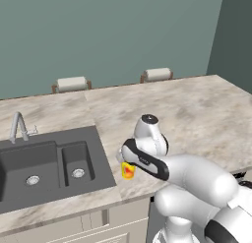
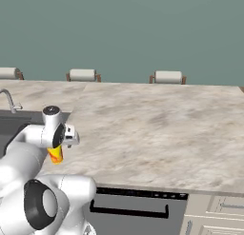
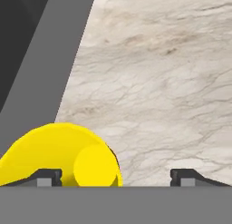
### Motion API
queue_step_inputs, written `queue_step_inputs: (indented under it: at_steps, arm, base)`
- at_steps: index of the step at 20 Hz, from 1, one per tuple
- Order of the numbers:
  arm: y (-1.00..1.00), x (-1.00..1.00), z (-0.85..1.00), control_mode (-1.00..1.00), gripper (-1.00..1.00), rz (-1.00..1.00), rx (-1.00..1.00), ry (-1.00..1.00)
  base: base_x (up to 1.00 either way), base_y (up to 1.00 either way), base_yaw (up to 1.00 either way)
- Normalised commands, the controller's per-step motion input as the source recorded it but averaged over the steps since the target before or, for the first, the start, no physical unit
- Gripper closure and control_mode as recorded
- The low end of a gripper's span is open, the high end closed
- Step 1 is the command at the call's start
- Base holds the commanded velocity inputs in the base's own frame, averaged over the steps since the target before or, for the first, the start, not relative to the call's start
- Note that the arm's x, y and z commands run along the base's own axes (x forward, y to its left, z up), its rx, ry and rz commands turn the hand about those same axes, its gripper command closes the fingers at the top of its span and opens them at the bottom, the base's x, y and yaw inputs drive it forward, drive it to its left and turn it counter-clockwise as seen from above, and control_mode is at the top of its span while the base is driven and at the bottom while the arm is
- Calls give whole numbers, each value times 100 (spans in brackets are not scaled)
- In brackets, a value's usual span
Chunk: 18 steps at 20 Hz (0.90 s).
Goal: Pick the cup and bowl from the counter and place them on the counter next to the sink.
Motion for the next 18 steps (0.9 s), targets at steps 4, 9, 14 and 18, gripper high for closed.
queue_step_inputs:
  at_steps: [4, 9, 14, 18]
  arm:
    - [-1, 0, 51, -100, -100, 0, -4, 9]
    - [-1, 0, 56, -100, -100, 0, -1, 7]
    - [-9, -26, 29, -100, -100, -6, 1, 0]
    - [-20, -74, 18, -100, -100, -9, 6, 0]
  base:
    - [0, 0, 0]
    - [0, 0, 0]
    - [0, 0, 0]
    - [0, 0, 0]
